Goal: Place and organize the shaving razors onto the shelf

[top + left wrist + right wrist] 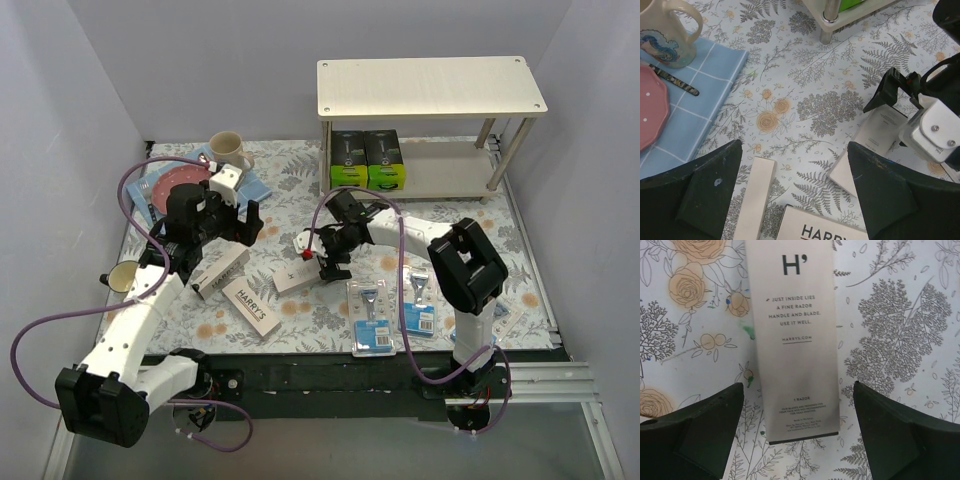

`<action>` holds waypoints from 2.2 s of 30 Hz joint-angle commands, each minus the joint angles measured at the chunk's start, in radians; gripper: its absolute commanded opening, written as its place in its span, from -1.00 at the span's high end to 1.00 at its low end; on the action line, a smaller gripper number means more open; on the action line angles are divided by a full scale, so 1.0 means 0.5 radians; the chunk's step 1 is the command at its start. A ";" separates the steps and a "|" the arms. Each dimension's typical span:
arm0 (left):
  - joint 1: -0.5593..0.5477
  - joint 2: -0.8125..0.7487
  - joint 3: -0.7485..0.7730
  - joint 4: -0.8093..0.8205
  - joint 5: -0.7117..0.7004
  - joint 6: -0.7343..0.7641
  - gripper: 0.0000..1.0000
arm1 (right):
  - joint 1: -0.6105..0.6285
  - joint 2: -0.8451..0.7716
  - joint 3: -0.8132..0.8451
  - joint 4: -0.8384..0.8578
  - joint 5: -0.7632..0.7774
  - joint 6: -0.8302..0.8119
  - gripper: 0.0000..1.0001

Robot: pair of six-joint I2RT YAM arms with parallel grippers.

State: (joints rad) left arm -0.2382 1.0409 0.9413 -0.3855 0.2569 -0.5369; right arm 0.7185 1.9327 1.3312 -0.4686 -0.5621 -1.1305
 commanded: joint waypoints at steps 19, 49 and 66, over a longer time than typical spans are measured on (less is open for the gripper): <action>0.035 0.176 0.010 0.191 0.204 -0.126 -0.70 | -0.047 -0.475 -0.567 0.394 0.198 0.488 -0.46; 0.032 0.363 0.038 0.375 0.244 -0.212 -0.70 | -0.044 -0.436 -0.717 0.532 0.155 0.801 -0.40; 0.032 0.599 0.170 0.476 0.311 -0.285 -0.70 | -0.857 -1.052 -0.687 0.437 0.032 1.478 -0.02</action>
State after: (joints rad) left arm -0.2279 1.3193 0.9722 -0.1844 0.3893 -0.6640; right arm 0.4240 1.4872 0.9703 -0.2379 -0.5018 -0.5186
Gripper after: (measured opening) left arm 0.851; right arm 0.653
